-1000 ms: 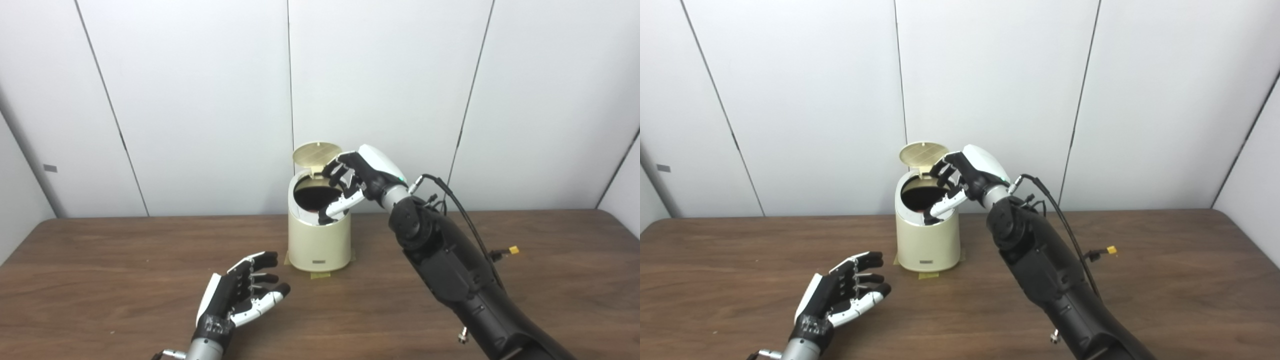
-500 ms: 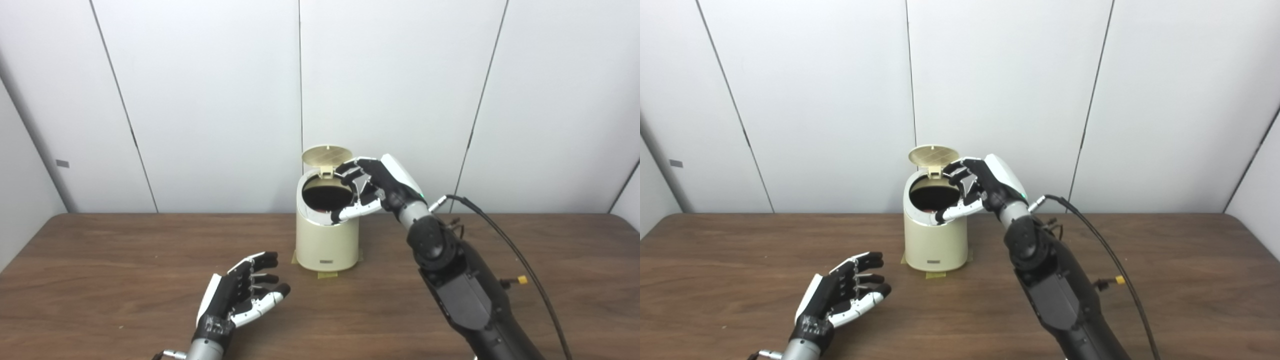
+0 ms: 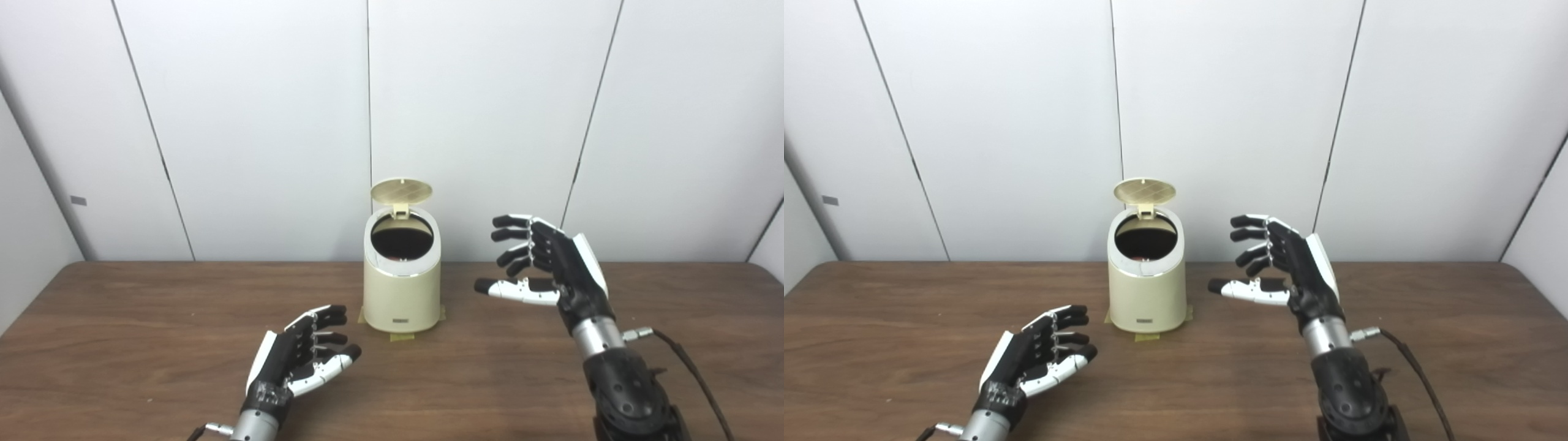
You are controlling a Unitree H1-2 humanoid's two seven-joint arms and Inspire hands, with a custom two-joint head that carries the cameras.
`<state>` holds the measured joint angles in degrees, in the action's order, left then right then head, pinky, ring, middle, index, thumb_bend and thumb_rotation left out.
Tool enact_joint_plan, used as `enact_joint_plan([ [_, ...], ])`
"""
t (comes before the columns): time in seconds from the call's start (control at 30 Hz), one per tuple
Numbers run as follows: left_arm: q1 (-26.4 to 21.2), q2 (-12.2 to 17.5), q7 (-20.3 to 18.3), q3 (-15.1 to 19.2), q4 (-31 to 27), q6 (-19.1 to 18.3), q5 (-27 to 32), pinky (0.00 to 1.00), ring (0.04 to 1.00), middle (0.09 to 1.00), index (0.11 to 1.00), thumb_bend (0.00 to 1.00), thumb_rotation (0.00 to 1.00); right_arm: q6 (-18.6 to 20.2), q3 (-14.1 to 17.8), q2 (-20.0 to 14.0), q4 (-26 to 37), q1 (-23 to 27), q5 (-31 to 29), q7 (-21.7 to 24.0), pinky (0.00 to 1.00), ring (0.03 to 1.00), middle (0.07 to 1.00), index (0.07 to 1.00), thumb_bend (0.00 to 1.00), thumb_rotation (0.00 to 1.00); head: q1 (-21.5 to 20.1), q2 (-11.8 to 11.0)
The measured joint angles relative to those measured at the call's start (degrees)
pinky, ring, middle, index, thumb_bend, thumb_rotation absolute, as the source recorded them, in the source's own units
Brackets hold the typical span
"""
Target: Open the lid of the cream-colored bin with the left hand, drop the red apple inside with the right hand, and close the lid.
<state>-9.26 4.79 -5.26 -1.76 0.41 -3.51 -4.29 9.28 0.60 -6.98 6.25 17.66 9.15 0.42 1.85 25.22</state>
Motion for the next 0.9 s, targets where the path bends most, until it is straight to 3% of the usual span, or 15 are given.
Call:
enact_joint_plan([
  [0.1, 0.04, 0.19, 0.01, 0.14, -0.24, 0.0, 0.0, 0.58, 0.681, 0.771, 0.779, 0.69, 0.22, -0.3, 1.71, 0.51, 1.99, -4.39, -5.37, 1.2, 0.43, 0.524, 0.677, 0.712, 0.78, 0.13, 0.0, 0.18],
  [0.23, -0.06, 0.12, 0.06, 0.35, -1.05, 0.27, 0.14, 0.59, 0.686, 0.768, 0.791, 0.7, 0.22, -1.06, 3.6, 2.72, 3.59, -7.98, -11.77, 1.55, 0.5, 0.592, 0.706, 0.726, 0.79, 0.19, 0.17, 0.18],
  [0.4, -0.12, 0.03, 0.08, 0.79, -1.28, 2.09, 0.98, 0.62, 0.714, 0.778, 0.828, 0.73, 0.27, -6.2, 3.31, 2.69, 2.19, -10.04, -13.05, 2.67, 0.52, 0.641, 0.749, 0.749, 0.8, 0.25, 0.18, 0.35],
  [0.5, -0.69, 0.52, -0.12, 0.91, -2.62, 2.14, 1.07, 0.68, 0.767, 0.794, 0.851, 0.81, 0.33, -7.59, 3.38, 2.46, 0.47, -10.05, -12.79, 2.54, 0.49, 0.629, 0.744, 0.742, 0.82, 0.27, 0.18, 0.27],
  [0.77, -11.76, 6.88, -1.93, 0.78, -4.2, 1.96, -1.04, 0.78, 0.854, 0.876, 0.916, 0.88, 0.39, -7.86, 3.26, 2.17, -0.18, -9.71, -12.47, 2.64, 0.49, 0.632, 0.746, 0.739, 0.82, 0.25, 0.97, -0.52],
  [0.9, -16.8, 8.23, -3.53, 0.15, -4.02, 0.63, -1.24, 0.74, 0.901, 0.93, 0.944, 0.91, 0.35, -7.72, 3.29, 1.43, -0.3, -9.72, -12.09, 2.63, 0.5, 0.632, 0.749, 0.741, 0.84, 0.29, 0.79, -0.61],
])
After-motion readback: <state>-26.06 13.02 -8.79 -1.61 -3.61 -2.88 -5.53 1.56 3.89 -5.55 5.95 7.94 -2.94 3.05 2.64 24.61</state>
